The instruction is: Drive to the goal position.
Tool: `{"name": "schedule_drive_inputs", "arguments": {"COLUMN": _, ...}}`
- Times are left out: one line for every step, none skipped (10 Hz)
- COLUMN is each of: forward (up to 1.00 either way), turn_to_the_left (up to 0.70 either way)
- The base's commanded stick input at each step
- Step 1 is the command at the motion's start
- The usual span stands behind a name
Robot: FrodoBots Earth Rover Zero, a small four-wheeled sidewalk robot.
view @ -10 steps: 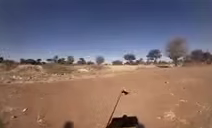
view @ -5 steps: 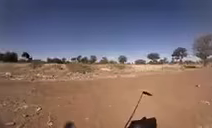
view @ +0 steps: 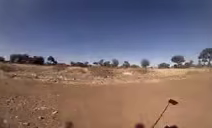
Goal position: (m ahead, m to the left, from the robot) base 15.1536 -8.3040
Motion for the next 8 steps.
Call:
{"name": "schedule_drive_inputs", "arguments": {"forward": 0.5, "turn_to_the_left": 0.5}}
{"name": "schedule_drive_inputs", "arguments": {"forward": 0.5, "turn_to_the_left": 0.5}}
{"name": "schedule_drive_inputs", "arguments": {"forward": 0.5, "turn_to_the_left": 0.5}}
{"name": "schedule_drive_inputs", "arguments": {"forward": 0.5, "turn_to_the_left": 0.5}}
{"name": "schedule_drive_inputs", "arguments": {"forward": 0.5, "turn_to_the_left": 0.5}}
{"name": "schedule_drive_inputs", "arguments": {"forward": 0.5, "turn_to_the_left": 0.5}}
{"name": "schedule_drive_inputs", "arguments": {"forward": 0.5, "turn_to_the_left": 0.5}}
{"name": "schedule_drive_inputs", "arguments": {"forward": 0.5, "turn_to_the_left": 0.5}}
